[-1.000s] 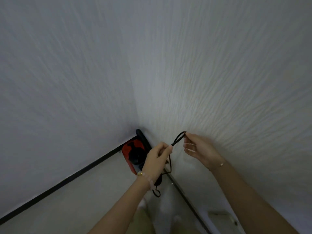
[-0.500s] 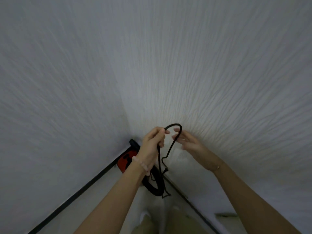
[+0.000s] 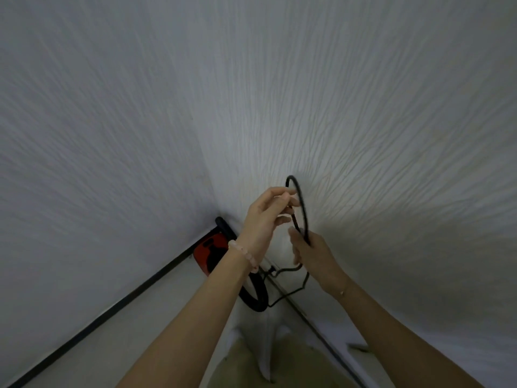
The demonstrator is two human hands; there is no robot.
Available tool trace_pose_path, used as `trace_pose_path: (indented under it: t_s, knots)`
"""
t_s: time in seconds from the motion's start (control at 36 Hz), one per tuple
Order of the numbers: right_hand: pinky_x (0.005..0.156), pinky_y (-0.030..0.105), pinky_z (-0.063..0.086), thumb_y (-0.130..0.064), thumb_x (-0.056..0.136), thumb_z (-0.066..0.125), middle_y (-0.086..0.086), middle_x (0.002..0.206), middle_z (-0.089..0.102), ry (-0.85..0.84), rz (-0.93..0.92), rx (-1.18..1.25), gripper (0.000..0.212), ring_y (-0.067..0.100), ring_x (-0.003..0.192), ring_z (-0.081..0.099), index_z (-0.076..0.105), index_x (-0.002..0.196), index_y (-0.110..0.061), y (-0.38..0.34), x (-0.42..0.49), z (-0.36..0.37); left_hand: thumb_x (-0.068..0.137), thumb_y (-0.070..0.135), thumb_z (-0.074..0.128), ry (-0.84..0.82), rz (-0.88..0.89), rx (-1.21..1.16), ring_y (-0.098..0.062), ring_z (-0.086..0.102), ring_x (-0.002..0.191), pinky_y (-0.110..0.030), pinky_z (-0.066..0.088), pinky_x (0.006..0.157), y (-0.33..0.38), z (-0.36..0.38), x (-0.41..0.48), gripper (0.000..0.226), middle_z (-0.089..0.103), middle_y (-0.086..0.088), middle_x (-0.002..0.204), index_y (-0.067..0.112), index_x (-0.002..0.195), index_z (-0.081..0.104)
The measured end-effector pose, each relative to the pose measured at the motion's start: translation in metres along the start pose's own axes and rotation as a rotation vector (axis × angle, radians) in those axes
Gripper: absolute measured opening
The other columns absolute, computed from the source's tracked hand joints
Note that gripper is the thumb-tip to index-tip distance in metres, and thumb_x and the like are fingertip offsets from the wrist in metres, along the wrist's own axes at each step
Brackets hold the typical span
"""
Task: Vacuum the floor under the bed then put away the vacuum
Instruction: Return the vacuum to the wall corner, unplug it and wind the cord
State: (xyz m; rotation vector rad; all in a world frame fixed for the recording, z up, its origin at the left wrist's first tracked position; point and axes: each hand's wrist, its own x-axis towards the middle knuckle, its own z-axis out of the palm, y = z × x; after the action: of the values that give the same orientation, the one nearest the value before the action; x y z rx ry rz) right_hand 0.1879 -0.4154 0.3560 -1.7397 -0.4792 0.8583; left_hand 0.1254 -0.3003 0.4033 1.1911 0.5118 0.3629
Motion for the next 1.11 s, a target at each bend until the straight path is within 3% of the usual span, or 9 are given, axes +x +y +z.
trace_pose_path:
  t_s: [0.22, 0.31, 0.39, 0.53, 0.61, 0.69, 0.78, 0.86, 1.11]
  knots:
    - [0.052, 0.021, 0.035, -0.036, 0.100, 0.041, -0.010, 0.049, 0.033, 0.062, 0.052, 0.103, 0.046, 0.005, 0.045, 0.031, 0.036, 0.058, -0.017, -0.006, -0.003, -0.009, 0.097, 0.019, 0.047, 0.085, -0.486, 0.246, -0.012, 0.054, 0.081, -0.023, 0.046, 0.073, -0.077, -0.027, -0.018, 0.022, 0.058, -0.001, 0.092, 0.009, 0.114, 0.056]
    - [0.050, 0.019, 0.035, -0.034, 0.099, 0.043, -0.008, 0.050, 0.029, 0.068, 0.064, 0.167, 0.046, 0.006, 0.046, 0.028, 0.032, 0.057, -0.018, -0.006, -0.004, -0.006, 0.097, 0.023, 0.048, 0.192, -0.833, -0.009, -0.016, 0.051, 0.077, -0.030, 0.046, 0.074, -0.103, -0.017, -0.033, 0.031, 0.054, -0.004, 0.095, 0.004, 0.120, 0.052]
    - [0.049, 0.019, 0.035, -0.027, 0.098, 0.049, -0.007, 0.048, 0.029, 0.075, 0.097, 0.208, 0.047, 0.007, 0.045, 0.027, 0.032, 0.055, -0.018, 0.000, -0.008, -0.005, 0.097, 0.034, 0.046, 0.253, -1.014, -0.363, -0.027, 0.051, 0.090, -0.040, 0.038, 0.105, -0.121, -0.009, -0.044, 0.047, 0.053, -0.012, 0.122, -0.003, 0.126, 0.048]
    - [0.043, 0.019, 0.029, -0.022, 0.098, 0.049, -0.008, 0.045, 0.026, 0.102, 0.225, 0.282, 0.054, 0.007, 0.041, 0.023, 0.031, 0.047, -0.022, 0.016, -0.015, -0.003, 0.077, 0.059, 0.060, 0.248, -1.139, -0.937, -0.038, 0.036, 0.132, -0.051, 0.028, 0.110, -0.175, -0.009, -0.042, 0.092, 0.037, -0.022, 0.144, -0.002, 0.140, 0.033]
    - [0.039, 0.020, 0.020, -0.021, 0.099, 0.047, -0.008, 0.043, 0.024, 0.112, 0.323, 0.316, 0.049, 0.006, 0.037, 0.019, 0.029, 0.054, -0.020, 0.028, -0.019, -0.004, 0.086, 0.044, 0.059, 0.350, -1.055, -1.042, -0.033, 0.045, 0.126, -0.045, 0.034, 0.110, -0.212, -0.014, -0.035, 0.068, 0.044, -0.016, 0.142, 0.000, 0.136, 0.042]
    - [0.039, 0.020, 0.015, -0.021, 0.099, 0.046, -0.008, 0.042, 0.023, 0.078, 0.446, 0.345, 0.042, 0.005, 0.036, 0.017, 0.027, 0.061, -0.020, 0.038, -0.024, -0.012, 0.086, 0.028, 0.064, 0.473, -1.043, -1.004, -0.028, 0.053, 0.118, -0.041, 0.046, 0.102, -0.245, -0.018, -0.031, 0.047, 0.054, -0.012, 0.130, 0.003, 0.124, 0.053]
    - [0.037, 0.019, 0.016, -0.022, 0.099, 0.045, -0.008, 0.042, 0.022, 0.057, 0.590, 0.353, 0.042, 0.005, 0.035, 0.017, 0.028, 0.061, -0.020, 0.048, -0.031, -0.019, 0.093, 0.020, 0.056, 0.577, -1.031, -0.917, -0.022, 0.059, 0.068, -0.030, 0.056, 0.062, -0.257, -0.023, -0.030, 0.015, 0.059, -0.013, 0.083, 0.006, 0.098, 0.054]
    - [0.036, 0.018, 0.017, -0.022, 0.098, 0.048, -0.009, 0.042, 0.023, 0.099, 0.699, 0.359, 0.042, 0.005, 0.034, 0.018, 0.030, 0.059, -0.019, 0.067, -0.035, -0.021, 0.099, 0.012, 0.041, 0.654, -1.036, -0.805, -0.011, 0.046, 0.031, -0.021, 0.042, 0.036, -0.274, -0.033, -0.028, 0.027, 0.046, -0.003, 0.059, 0.011, 0.073, 0.047]
    - [0.031, 0.014, 0.021, -0.025, 0.094, 0.058, -0.011, 0.039, 0.028, 0.141, 0.842, 0.239, 0.033, 0.002, 0.031, 0.022, 0.043, 0.065, -0.017, 0.152, 0.003, -0.008, 0.102, 0.020, 0.029, 0.299, -1.007, -0.142, -0.011, 0.028, 0.045, -0.018, 0.024, 0.035, -0.292, -0.046, -0.026, 0.032, 0.035, 0.000, 0.058, 0.013, 0.078, 0.049]
